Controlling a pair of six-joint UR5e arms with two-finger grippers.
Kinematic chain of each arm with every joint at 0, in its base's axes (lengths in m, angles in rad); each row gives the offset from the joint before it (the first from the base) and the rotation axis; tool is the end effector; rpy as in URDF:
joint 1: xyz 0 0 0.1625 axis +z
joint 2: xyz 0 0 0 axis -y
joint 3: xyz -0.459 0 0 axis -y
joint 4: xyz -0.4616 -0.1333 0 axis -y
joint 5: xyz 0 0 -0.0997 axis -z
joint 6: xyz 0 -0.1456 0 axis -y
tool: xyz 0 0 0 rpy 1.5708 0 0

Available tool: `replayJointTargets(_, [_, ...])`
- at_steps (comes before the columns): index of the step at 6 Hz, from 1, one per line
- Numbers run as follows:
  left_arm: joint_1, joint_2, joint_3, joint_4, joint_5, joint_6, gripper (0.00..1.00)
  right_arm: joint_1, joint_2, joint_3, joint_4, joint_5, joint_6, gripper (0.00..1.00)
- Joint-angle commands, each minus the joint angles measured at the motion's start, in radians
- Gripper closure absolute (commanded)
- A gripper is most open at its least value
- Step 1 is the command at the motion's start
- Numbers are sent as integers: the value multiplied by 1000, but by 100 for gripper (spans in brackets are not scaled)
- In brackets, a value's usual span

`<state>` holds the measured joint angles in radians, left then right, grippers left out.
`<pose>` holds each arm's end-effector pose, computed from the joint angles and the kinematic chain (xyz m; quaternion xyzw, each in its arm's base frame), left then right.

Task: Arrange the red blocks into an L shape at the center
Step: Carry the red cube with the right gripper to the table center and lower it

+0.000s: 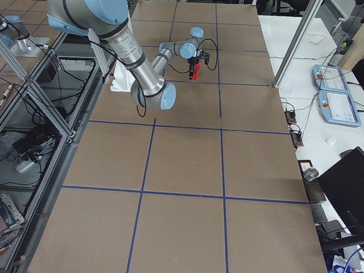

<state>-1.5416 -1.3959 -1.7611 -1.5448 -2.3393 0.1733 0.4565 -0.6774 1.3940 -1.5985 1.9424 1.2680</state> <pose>-0.0181 -0.4810 0.7131 0.0221 0.3742 0.0917 0.9225 -0.7445 -0.4552 0.1883 -0.0385 -0.3727 0.0088 0.9271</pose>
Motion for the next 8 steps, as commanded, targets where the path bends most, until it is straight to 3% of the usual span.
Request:
replayJointTargets(1, [0,0,0,0,0,0,0,-6,-1,-36,35,-3,-7,88])
replayJointTargets(4, [0,0,2,0,0,0,0,-15,-7,-44,34,-3,-15,60])
replayJointTargets(5, [0,0,2,0,0,0,0,-15,-8,-44,34,-8,-16,33])
replayJointTargets(6, [0,0,0,0,2,0,0,-19,-7,-44,35,-28,-18,1])
replayJointTargets(8, [1,0,0,-1,0,0,0,16,-1,33,26,-14,-22,0])
